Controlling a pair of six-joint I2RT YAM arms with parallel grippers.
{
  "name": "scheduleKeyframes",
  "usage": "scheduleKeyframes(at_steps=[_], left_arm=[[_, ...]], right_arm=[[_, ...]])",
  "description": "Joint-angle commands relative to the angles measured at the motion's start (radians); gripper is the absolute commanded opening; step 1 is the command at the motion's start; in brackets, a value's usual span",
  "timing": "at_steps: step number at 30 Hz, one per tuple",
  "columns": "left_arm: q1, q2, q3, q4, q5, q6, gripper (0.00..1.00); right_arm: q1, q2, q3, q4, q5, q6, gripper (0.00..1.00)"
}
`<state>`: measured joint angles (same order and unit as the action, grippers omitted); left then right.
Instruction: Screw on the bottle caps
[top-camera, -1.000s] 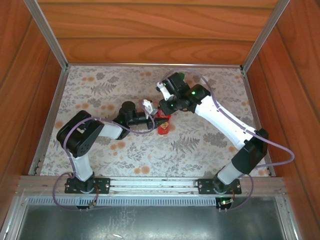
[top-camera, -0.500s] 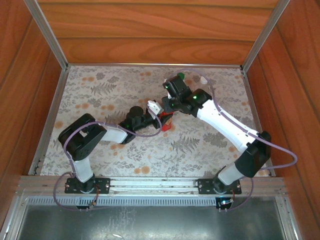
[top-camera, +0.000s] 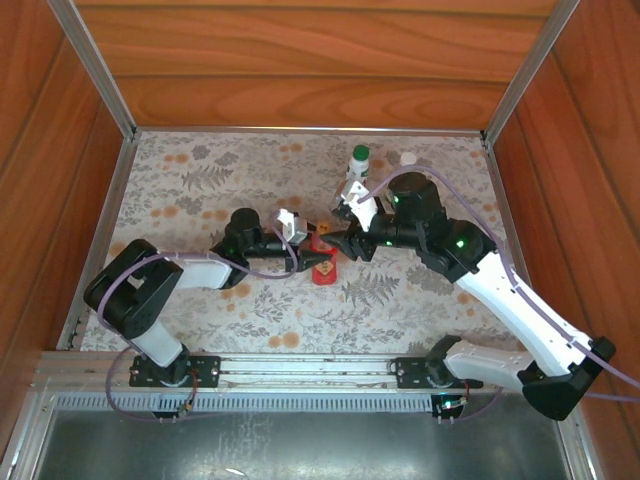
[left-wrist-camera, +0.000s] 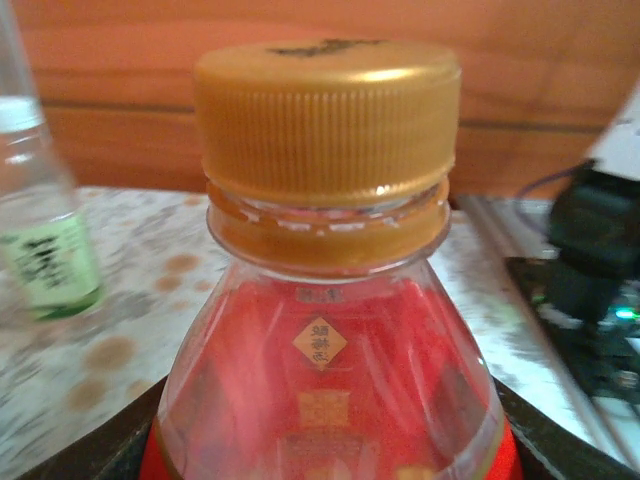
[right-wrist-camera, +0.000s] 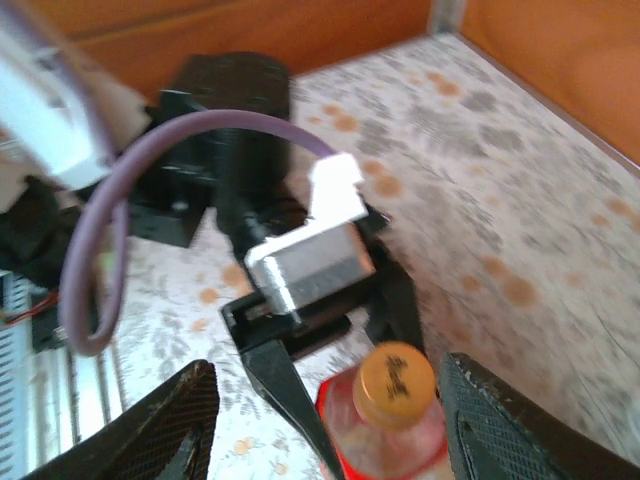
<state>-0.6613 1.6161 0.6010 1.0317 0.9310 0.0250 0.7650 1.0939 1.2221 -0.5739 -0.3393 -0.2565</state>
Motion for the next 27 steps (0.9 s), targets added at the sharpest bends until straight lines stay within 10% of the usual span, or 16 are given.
scheduleKeyframes(at_steps=[1,13,20,27], left_arm=[[-0.011,-0.029,0.016,0.005,0.199,-0.007,0.58],[-0.032,-0.109,0.010,0.001,0.260,-0.017,0.59],[-0.032,-0.115,0.007,-0.002,0.244,-0.017,0.59],[-0.033,-0.099,0.014,-0.004,0.210,-0.010,0.59]], right_arm=[[-0.005,0.022,0.013,-0.011,-0.201,-0.119,0.62],[-0.007,0.117,0.030,-0.038,-0.204,-0.140,0.56],[-0.007,0.133,0.035,-0.031,-0.198,-0.125,0.33],[-0.006,0.119,0.027,-0.025,-0.221,-0.110,0.40]])
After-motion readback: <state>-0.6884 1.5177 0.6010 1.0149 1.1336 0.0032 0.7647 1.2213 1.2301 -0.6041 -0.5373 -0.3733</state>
